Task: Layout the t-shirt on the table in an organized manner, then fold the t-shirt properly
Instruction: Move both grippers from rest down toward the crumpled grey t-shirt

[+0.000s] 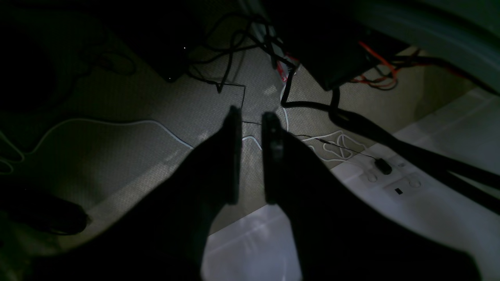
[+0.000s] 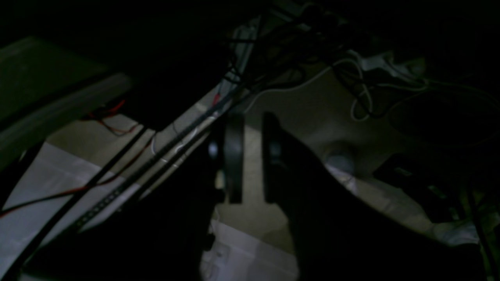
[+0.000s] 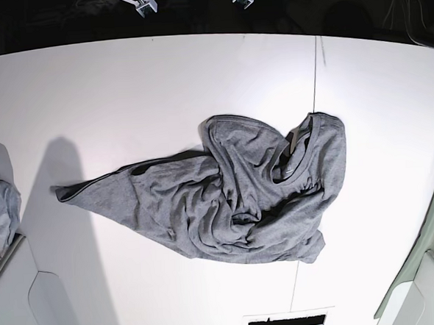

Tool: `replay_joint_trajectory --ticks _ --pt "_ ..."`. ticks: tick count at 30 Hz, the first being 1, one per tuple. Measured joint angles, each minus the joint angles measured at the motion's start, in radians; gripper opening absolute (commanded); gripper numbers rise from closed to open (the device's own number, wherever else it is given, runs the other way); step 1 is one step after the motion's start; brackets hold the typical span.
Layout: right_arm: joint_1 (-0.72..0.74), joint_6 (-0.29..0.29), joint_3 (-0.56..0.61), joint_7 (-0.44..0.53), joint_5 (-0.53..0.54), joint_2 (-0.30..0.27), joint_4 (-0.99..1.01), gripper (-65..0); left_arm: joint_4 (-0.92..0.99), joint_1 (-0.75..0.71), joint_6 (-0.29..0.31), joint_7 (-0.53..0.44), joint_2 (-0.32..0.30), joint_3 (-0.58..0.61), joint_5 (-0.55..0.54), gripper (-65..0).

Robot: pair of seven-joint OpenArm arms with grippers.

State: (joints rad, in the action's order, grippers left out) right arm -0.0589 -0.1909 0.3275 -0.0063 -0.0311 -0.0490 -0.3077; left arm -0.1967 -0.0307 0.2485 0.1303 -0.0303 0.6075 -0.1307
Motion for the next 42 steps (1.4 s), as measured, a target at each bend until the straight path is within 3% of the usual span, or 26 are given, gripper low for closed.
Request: replay_joint_trajectory --ticks 30,33,36,42 --pt "-0.002 -0.003 0.0 0.003 0.0 0.0 -0.002 -55.6 -0.155 -0.097 0.0 0.004 -0.003 0.0 0.004 -52.7" --pt "-0.002 -0.003 0.0 0.003 0.0 0.0 -0.002 -55.6 -0.167 -0.099 0.0 0.054 -0.005 0.0 0.064 -52.7" --pt "-0.003 -0.003 0.0 0.003 0.0 0.0 -0.003 -55.6 -0.217 -0.117 0.0 0.105 -0.024 0.0 0.085 -52.6" --pt "-0.094 -0.003 0.0 0.0 -0.004 -0.018 -0.156 -55.6 -0.446 -0.229 0.0 0.108 -0.103 -0.068 0.087 -52.6"
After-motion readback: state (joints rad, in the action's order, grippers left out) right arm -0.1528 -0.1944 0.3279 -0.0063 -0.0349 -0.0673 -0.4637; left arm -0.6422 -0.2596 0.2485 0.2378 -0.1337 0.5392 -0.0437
